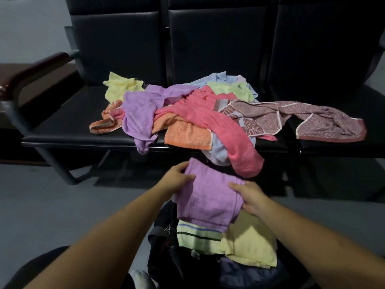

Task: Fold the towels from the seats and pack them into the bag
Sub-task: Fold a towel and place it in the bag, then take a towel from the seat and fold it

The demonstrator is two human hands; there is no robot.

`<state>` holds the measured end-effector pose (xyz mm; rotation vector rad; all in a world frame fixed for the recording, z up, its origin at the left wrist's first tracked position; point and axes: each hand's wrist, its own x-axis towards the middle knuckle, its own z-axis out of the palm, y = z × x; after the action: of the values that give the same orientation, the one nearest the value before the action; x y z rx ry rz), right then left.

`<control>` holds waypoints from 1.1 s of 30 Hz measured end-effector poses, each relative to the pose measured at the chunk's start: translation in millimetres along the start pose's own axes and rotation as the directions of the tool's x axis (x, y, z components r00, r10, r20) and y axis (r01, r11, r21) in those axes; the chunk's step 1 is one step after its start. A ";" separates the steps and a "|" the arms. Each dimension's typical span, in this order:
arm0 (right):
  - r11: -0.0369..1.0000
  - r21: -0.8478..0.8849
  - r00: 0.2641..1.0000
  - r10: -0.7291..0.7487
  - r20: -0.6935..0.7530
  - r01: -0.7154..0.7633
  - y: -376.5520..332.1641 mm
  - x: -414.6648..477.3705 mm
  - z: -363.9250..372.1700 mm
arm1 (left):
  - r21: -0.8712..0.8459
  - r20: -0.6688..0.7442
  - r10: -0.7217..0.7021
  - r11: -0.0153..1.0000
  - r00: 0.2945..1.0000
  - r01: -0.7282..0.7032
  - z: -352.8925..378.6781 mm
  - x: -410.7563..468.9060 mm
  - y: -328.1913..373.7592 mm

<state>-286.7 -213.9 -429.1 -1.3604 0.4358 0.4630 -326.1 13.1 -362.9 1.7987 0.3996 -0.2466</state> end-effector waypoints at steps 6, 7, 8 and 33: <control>0.974 -0.149 0.985 0.161 -0.068 -0.170 45.4 21.8 12.0 | 0.076 -0.001 -0.199 0.977 0.980 0.199 -5.7 10.2 -77.4; 0.966 -0.182 0.982 0.170 -0.078 -0.182 51.3 26.3 14.8 | 0.052 -0.026 -0.223 0.973 0.974 0.224 -5.5 13.0 -88.7; 0.957 -0.211 0.979 0.186 -0.087 -0.201 59.1 33.4 15.6 | 0.027 -0.048 -0.235 0.971 0.971 0.236 -4.3 16.3 -99.6; 0.592 -0.806 0.994 -0.079 -0.081 -0.019 29.1 58.5 33.9 | 0.444 -0.124 -0.104 0.884 0.987 0.149 19.2 62.7 -103.2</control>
<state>-253.1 -172.5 -479.8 -2.3023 0.2842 0.5939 -308.4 26.6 -483.1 2.2535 0.5646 -0.3688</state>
